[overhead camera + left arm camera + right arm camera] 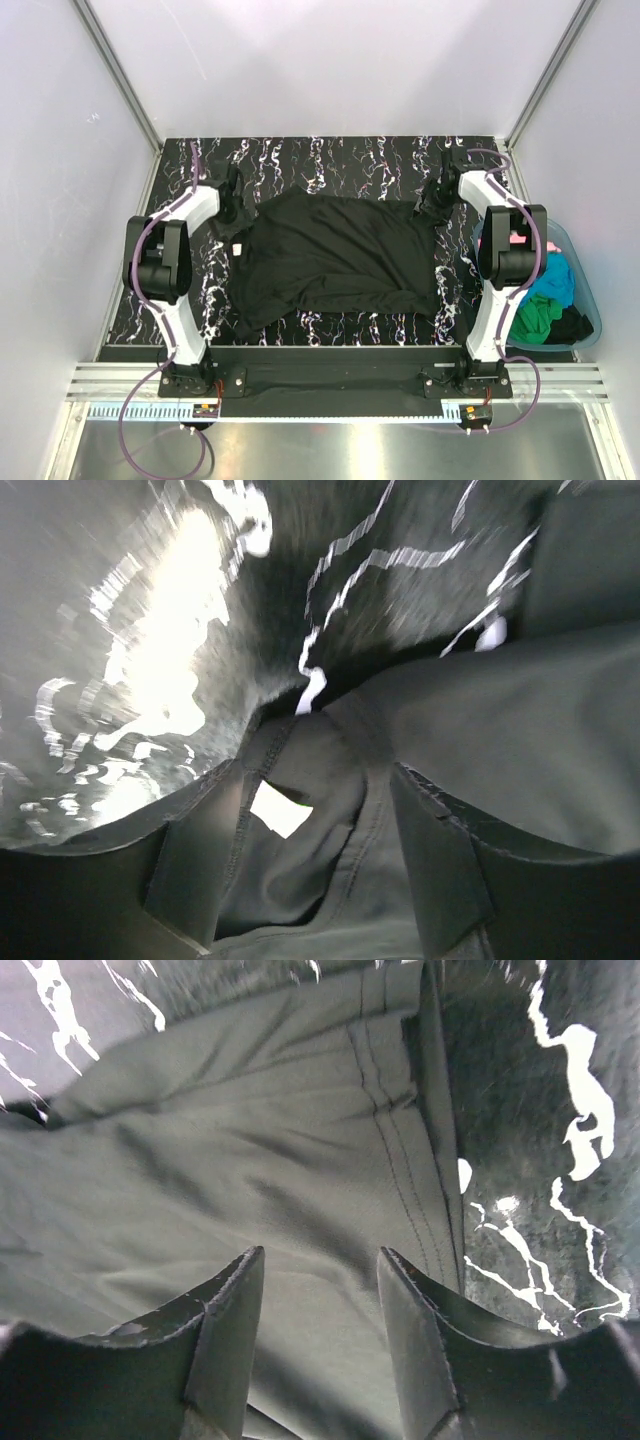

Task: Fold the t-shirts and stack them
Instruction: Flatten the tshirt out

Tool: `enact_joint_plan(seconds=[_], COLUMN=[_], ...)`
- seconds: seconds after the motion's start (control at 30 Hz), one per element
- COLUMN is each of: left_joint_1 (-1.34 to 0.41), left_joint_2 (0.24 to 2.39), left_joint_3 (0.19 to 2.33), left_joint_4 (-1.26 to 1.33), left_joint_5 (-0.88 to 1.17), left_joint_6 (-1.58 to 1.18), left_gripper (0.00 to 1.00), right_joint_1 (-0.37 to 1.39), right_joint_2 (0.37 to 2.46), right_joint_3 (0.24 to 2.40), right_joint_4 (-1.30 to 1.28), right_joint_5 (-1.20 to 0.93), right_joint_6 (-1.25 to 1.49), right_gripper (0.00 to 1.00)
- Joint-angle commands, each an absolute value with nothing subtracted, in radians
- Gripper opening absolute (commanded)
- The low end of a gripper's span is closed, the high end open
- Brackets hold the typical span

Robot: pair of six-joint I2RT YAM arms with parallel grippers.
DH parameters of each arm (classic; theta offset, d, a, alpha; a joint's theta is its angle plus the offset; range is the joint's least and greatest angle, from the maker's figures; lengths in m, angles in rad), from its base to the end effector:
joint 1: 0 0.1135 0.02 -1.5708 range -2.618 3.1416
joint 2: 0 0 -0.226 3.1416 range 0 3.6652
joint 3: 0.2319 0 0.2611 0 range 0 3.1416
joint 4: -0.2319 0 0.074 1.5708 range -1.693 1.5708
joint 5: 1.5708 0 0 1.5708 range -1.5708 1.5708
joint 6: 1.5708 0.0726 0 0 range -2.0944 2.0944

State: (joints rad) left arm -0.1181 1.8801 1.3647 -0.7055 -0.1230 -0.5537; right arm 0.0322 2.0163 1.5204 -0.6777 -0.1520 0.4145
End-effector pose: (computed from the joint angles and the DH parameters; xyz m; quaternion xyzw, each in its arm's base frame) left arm 0.3879 -0.0371 0.1185 -0.2228 0.9573 -0.0001 0.1840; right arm 0.4253 0.0247 0.1149 0.1710 0.9626 0.1162 0.1754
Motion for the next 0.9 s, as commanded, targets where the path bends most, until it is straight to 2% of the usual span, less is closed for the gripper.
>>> enact_joint_plan(seconds=[0.0,0.03,0.1,0.13,0.17,0.3,0.47,0.5,0.53,0.57,0.6,0.67,0.87], left_joint_1=[-0.126,-0.126,-0.127,-0.129,-0.132,-0.172,-0.251,-0.252,-0.252,-0.25,-0.247,-0.213,-0.106], left_joint_2=[1.872,1.868,1.861,1.836,1.818,1.607,1.389,1.372,1.358,1.339,1.333,1.342,1.593], left_joint_3=[1.263,1.244,1.2,1.19,1.183,1.111,0.902,0.87,0.83,0.833,0.85,0.943,1.216], left_joint_4=[-0.657,-0.647,-0.643,-0.653,-0.661,-0.673,-0.703,-0.693,-0.687,-0.695,-0.704,-0.718,-0.609], left_joint_5=[-0.023,-0.011,0.035,0.044,0.052,0.124,0.153,0.194,0.21,0.198,0.177,0.121,-0.038], left_joint_6=[-0.557,-0.563,-0.569,-0.568,-0.563,-0.592,-0.704,-0.734,-0.741,-0.738,-0.726,-0.681,-0.611], left_gripper=[0.62,0.45,0.28,0.08,0.0,0.0,0.0,0.24,0.39,0.5,0.66,0.68,0.59], right_joint_1=[0.038,0.038,0.037,0.037,0.037,0.038,0.038,0.038,0.037,0.038,0.037,0.035,0.037], right_joint_2=[2.003,1.997,1.973,1.961,1.936,1.87,1.804,1.799,1.798,1.798,1.796,1.796,1.801], right_joint_3=[1.507,1.499,1.467,1.454,1.428,1.359,1.281,1.272,1.27,1.273,1.275,1.295,1.353], right_joint_4=[-0.698,-0.701,-0.713,-0.715,-0.718,-0.721,-0.721,-0.726,-0.732,-0.732,-0.733,-0.741,-0.755], right_joint_5=[-0.187,-0.18,-0.173,-0.167,-0.161,-0.147,-0.126,-0.118,-0.118,-0.12,-0.121,-0.13,-0.158], right_joint_6=[0.391,0.388,0.382,0.377,0.374,0.365,0.386,0.39,0.393,0.393,0.391,0.391,0.391], right_gripper=[0.55,0.55,0.54,0.54,0.52,0.51,0.5,0.51,0.51,0.51,0.52,0.52,0.52])
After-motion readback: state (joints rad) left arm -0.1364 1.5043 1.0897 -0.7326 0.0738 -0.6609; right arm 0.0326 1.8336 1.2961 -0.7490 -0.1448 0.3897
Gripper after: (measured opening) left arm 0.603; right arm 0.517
